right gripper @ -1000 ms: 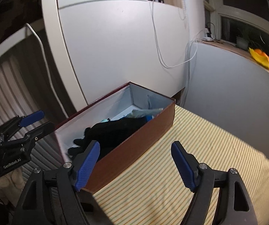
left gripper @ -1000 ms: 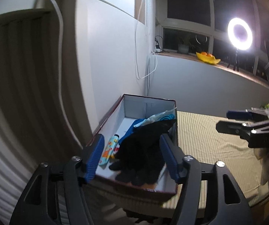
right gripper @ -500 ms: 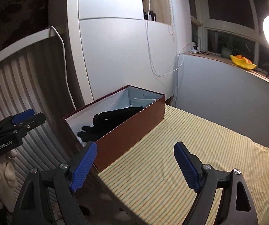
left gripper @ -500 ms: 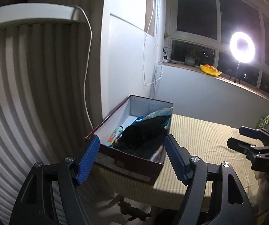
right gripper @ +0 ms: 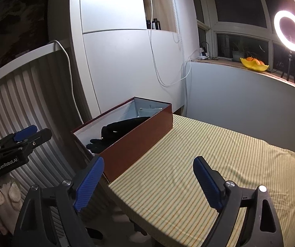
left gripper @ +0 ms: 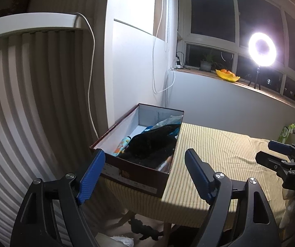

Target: Organize soft objects

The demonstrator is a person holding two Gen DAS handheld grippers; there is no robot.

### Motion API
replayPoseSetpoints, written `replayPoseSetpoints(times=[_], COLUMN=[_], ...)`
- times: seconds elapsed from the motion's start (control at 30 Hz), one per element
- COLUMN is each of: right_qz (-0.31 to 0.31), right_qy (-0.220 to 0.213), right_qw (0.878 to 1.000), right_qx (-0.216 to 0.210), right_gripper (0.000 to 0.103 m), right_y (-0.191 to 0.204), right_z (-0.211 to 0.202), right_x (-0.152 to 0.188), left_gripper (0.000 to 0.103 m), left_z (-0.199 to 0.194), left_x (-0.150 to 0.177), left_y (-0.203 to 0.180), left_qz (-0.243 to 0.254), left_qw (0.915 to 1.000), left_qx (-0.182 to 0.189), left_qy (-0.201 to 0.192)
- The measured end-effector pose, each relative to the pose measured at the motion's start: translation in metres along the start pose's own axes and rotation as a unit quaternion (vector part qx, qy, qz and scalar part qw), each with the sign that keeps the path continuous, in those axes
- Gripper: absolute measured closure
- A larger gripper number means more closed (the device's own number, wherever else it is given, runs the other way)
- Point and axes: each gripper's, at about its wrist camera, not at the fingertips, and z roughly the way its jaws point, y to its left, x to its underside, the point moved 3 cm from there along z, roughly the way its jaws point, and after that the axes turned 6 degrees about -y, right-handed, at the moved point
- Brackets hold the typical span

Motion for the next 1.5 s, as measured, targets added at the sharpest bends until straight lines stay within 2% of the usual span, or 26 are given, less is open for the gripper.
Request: replayPoseSetpoints(times=[1.5], right_qz=[0.013], right_qy=[0.021], right_qw=[1.0], right_qx=[0.002], right_gripper=[0.016], right_y=[-0.006], right_z=[0.005], right_x=[0.017], left_gripper=[0.023], left_z=[-0.003], left_x=[0.004], left_y=[-0.001], left_qz=[-0.004], left_qw=[1.0], left_qx=[0.005], left_qy=[0.003])
